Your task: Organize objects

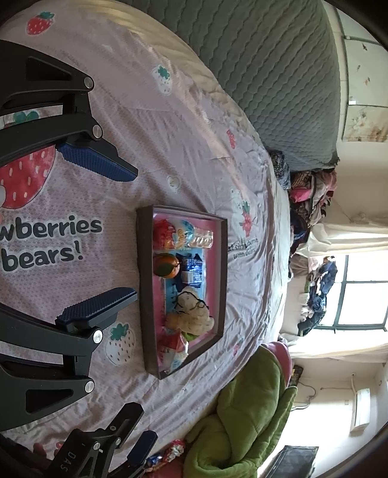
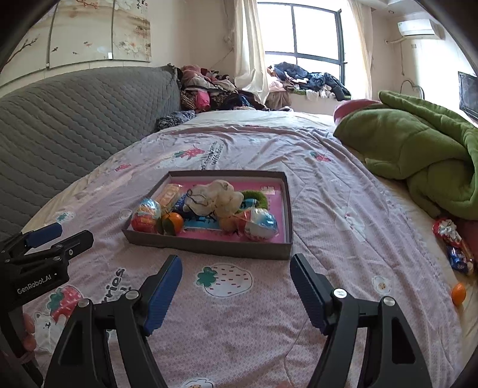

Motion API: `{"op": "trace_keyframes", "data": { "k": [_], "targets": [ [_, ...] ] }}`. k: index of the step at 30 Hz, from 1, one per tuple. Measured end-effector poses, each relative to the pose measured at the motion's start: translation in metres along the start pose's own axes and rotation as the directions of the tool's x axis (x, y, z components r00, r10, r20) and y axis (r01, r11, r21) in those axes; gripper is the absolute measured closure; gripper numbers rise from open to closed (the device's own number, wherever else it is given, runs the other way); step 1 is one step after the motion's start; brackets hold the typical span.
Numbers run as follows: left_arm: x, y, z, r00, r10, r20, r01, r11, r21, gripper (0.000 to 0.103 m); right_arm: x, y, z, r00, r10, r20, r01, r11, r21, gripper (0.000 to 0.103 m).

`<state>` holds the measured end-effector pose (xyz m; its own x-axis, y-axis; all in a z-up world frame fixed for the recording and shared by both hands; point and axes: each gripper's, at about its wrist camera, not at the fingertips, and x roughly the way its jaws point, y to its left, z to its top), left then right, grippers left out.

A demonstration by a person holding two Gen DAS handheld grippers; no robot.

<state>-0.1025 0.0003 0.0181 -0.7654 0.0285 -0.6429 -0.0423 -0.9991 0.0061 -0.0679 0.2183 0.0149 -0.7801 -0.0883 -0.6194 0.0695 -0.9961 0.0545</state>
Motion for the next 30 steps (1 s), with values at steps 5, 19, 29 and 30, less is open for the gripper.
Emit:
{"op": "trace_keyframes", "data": {
  "k": [5,19,29,30],
  "targets": [
    [0.011,-0.002,-0.008,1.0,0.006,-0.026,-0.005,1.0,0.006,0.028,0.01,0.0,-0.006,1.0,-0.006,-0.024,0.006,1.0,0.007,0.029],
    [0.032,0.0,-0.023,0.996,0.006,-0.084,-0.005,1.0,0.008,0.028,0.025,0.005,-0.018,0.997,-0.01,-0.071,0.011,1.0,0.009,0.029],
    [0.045,0.004,-0.03,0.993,0.013,-0.121,-0.013,1.0,0.002,0.028,0.037,0.004,-0.026,0.995,-0.024,-0.097,0.025,1.0,0.009,0.029],
    [0.046,0.004,-0.031,0.992,0.014,-0.124,-0.014,1.0,0.002,0.028,0.038,0.005,-0.027,0.995,-0.025,-0.101,0.026,1.0,0.009,0.029]
  ]
}}
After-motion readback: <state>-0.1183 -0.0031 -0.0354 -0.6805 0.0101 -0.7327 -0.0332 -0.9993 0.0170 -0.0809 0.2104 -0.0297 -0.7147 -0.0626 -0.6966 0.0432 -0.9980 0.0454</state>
